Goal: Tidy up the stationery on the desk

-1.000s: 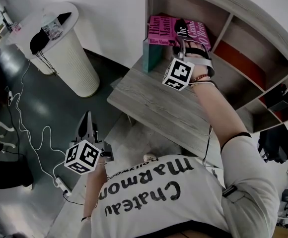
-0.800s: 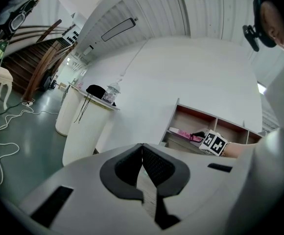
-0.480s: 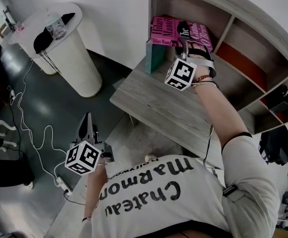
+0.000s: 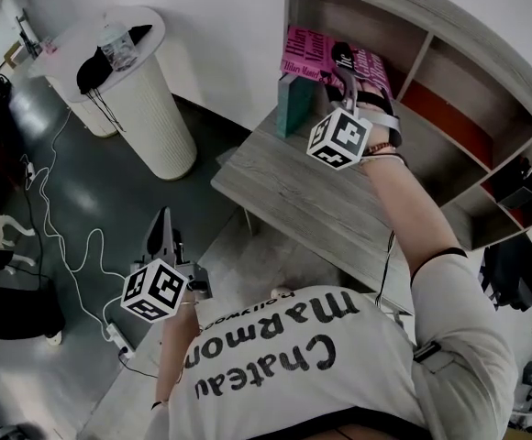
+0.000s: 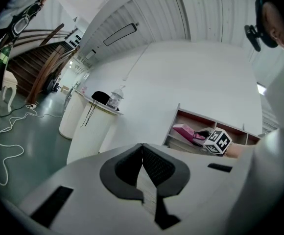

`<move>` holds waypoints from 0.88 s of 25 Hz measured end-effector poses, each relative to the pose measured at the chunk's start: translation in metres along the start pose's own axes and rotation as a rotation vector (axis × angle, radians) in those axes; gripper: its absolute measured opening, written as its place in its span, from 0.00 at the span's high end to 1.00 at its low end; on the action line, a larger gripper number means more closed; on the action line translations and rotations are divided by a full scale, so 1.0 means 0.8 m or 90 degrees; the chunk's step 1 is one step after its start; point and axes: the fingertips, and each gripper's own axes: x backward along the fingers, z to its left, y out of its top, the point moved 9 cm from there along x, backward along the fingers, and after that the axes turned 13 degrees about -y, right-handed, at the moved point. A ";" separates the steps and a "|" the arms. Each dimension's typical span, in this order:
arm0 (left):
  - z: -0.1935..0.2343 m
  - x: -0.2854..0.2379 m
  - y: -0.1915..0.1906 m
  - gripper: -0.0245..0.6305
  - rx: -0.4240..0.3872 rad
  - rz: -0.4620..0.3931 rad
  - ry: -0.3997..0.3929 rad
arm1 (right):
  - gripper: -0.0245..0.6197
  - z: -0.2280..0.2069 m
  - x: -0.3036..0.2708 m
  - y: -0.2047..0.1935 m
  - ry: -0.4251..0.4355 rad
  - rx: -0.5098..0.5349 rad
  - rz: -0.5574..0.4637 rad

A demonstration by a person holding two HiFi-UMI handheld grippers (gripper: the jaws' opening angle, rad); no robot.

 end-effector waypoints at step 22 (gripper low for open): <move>-0.034 0.090 0.006 0.94 -0.009 -0.027 -0.021 | 0.73 -0.061 0.144 0.068 0.002 -0.144 -0.087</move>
